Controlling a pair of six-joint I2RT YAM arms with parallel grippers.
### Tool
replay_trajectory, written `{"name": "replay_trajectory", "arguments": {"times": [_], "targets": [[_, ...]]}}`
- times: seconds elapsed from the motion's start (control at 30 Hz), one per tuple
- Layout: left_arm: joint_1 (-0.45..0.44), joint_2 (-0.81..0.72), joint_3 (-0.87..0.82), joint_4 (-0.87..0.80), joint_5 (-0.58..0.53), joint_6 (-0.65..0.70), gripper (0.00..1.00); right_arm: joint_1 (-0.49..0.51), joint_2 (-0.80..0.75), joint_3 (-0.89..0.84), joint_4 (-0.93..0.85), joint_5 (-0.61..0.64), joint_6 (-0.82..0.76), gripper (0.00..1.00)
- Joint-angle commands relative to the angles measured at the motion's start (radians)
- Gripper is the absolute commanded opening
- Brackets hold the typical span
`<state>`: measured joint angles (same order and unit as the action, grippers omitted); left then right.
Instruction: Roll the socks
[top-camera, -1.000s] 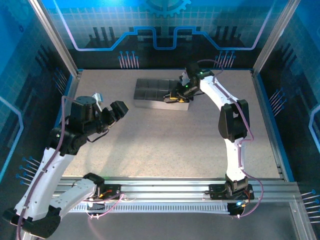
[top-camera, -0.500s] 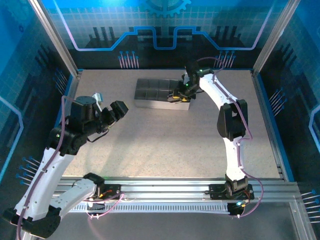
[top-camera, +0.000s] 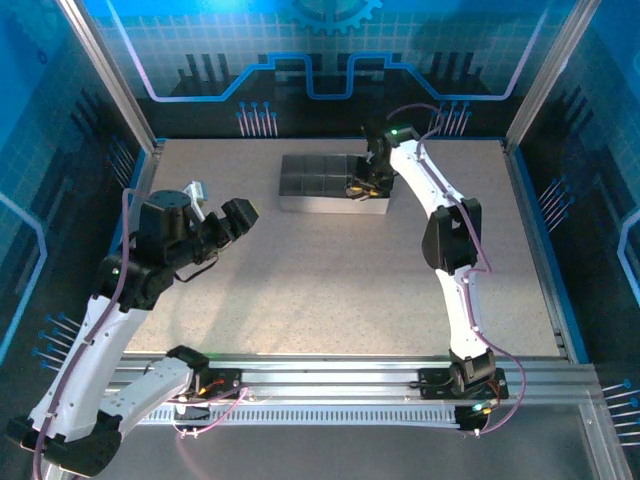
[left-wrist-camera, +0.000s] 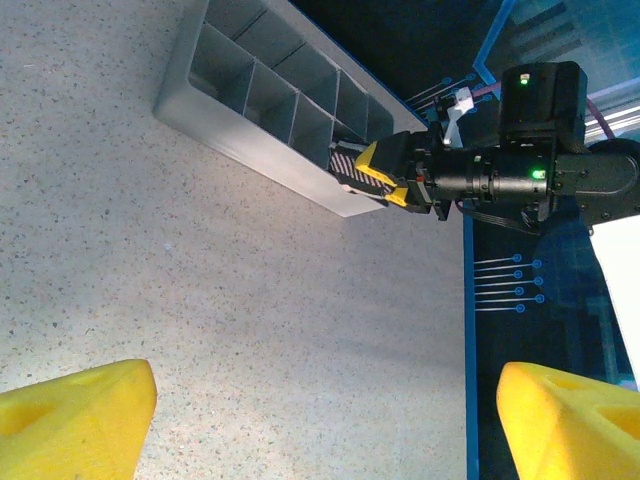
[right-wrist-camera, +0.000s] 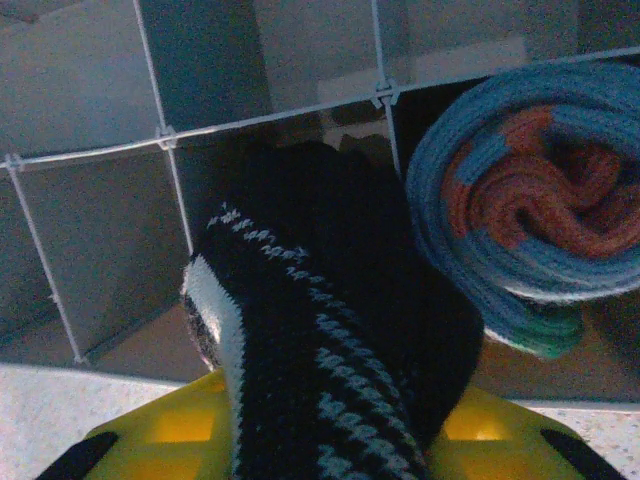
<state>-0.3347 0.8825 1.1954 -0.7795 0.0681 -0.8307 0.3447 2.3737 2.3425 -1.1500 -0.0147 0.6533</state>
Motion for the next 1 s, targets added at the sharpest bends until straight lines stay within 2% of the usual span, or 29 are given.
{"name": "replay_trajectory", "arguments": {"times": [0.0, 0.23, 0.47, 0.7, 0.77, 0.83, 0.97], "targets": [[0.005, -0.008, 0.022, 0.022, 0.022, 0.025, 0.89, 0.025, 0.088, 0.059, -0.141, 0.184, 0.028, 0.00], [0.005, -0.008, 0.018, 0.017, 0.026, 0.020, 0.89, 0.070, 0.172, 0.148, -0.173, 0.308, 0.013, 0.00], [0.005, -0.016, 0.012, 0.007, 0.024, 0.012, 0.89, 0.122, 0.218, 0.167, -0.123, 0.383, -0.089, 0.00], [0.005, -0.023, 0.010, 0.002, 0.023, 0.005, 0.89, 0.128, 0.229, 0.185, -0.156, 0.366, -0.103, 0.00], [0.005, -0.025, 0.010, -0.001, 0.020, 0.003, 0.89, 0.133, 0.192, 0.187, -0.143, 0.365, -0.124, 0.16], [0.005, -0.027, 0.009, 0.000, 0.019, 0.001, 0.89, 0.140, 0.140, 0.186, -0.120, 0.378, -0.142, 0.38], [0.005, -0.027, 0.003, 0.006, 0.019, -0.006, 0.89, 0.144, 0.062, 0.192, -0.091, 0.371, -0.159, 0.59]]}}
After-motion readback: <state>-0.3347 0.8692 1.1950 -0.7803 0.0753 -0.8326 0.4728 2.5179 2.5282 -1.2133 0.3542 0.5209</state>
